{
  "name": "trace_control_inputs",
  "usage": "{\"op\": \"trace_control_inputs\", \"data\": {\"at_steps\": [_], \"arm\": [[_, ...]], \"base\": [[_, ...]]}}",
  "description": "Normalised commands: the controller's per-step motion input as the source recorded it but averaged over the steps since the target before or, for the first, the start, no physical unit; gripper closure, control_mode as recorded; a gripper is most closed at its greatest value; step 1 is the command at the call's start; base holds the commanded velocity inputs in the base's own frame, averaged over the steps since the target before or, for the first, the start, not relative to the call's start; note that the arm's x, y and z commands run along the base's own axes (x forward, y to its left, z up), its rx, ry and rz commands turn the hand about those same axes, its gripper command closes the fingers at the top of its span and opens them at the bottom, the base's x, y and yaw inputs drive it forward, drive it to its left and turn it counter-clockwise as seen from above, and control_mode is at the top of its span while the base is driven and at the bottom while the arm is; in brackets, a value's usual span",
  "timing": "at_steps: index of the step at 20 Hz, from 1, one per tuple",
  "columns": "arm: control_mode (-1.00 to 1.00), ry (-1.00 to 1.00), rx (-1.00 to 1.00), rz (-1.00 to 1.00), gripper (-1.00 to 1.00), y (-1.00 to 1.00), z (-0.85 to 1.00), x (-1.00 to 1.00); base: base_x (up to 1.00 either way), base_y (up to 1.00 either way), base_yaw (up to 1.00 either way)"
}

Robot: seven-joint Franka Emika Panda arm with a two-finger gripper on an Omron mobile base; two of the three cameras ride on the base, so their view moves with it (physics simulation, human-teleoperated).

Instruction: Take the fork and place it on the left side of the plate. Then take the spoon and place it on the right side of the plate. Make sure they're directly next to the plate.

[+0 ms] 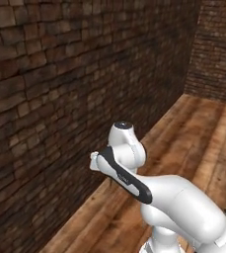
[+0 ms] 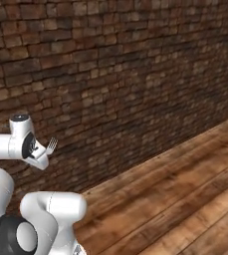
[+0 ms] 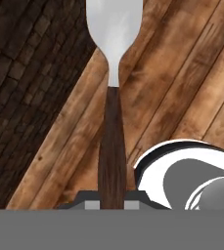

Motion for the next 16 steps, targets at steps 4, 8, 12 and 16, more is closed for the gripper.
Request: {"op": "trace_control_inputs", "data": {"at_steps": [4,8,12,16], "arm": [[1.0,0.0,0.0,0.0,1.0,0.0,0.0,0.0],[1.0,0.0,0.0,0.0,1.0,0.0,0.0,0.0],[1.0,0.0,0.0,0.0,1.0,0.0,0.0,0.0],[1.0,0.0,0.0,0.0,1.0,0.0,0.0,0.0]], "base": [[1.0,0.0,-0.36],[1.0,0.0,-0.38],[1.0,0.0,-0.4],[1.0,0.0,-0.39]]}}
